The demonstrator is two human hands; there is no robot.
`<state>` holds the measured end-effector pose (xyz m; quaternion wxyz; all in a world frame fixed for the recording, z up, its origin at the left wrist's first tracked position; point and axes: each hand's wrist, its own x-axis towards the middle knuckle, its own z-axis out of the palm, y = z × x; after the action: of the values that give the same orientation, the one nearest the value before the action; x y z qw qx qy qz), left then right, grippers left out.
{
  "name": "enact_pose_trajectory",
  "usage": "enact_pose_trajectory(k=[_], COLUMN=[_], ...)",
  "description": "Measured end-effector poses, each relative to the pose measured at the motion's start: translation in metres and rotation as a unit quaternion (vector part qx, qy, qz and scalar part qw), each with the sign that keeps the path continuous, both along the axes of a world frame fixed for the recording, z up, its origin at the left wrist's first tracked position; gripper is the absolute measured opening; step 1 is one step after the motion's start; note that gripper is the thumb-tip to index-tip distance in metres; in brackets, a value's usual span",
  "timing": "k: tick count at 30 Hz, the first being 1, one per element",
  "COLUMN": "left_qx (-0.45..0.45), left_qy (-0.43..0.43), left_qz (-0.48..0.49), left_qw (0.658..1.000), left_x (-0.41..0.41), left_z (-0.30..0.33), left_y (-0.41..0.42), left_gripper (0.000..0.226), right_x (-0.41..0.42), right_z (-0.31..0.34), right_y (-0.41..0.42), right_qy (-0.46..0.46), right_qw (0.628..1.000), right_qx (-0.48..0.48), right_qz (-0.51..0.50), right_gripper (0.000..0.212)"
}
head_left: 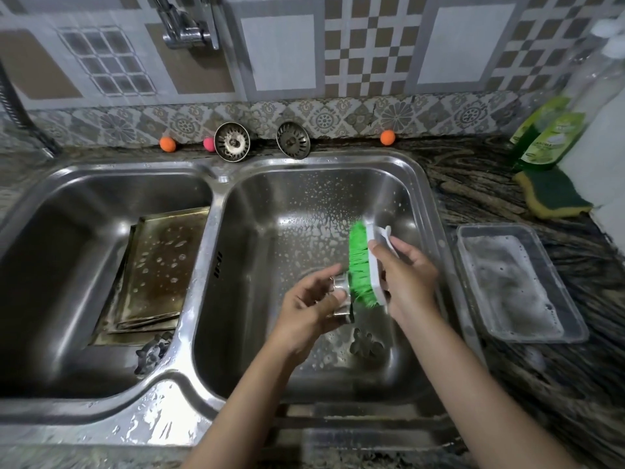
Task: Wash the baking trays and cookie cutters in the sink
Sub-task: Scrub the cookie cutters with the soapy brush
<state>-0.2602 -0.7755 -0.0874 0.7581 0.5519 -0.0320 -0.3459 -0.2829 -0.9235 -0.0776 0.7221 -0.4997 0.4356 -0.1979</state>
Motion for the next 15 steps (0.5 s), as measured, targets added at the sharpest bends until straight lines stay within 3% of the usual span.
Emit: enact_pose_trajectory(k=[4, 8, 15], left_qx=[-0.018, 0.007, 0.040], left_qy=[0.024, -0.005, -0.022], left_qz=[0.078, 0.030, -0.037], left_qw=[0.996, 0.999, 0.998], left_x=[0.013, 0.009, -0.001], left_z=[0.000, 0.000, 0.001], left_y=[0.000, 0.001, 0.012], left_gripper=[0.038, 0.041, 0.040], right_x=[-0.023, -0.024, 0.001], right_z=[0.009, 0.003, -0.014], right_y=[0.023, 0.027, 0.001], right_qy=[-0.016, -0.021, 0.004], right_qw=[0.997, 0.999, 1.000], right_qx=[0.032, 0.001, 0.001], right_qz=[0.065, 0.034, -0.015], right_gripper=[0.041, 0.034, 0.049])
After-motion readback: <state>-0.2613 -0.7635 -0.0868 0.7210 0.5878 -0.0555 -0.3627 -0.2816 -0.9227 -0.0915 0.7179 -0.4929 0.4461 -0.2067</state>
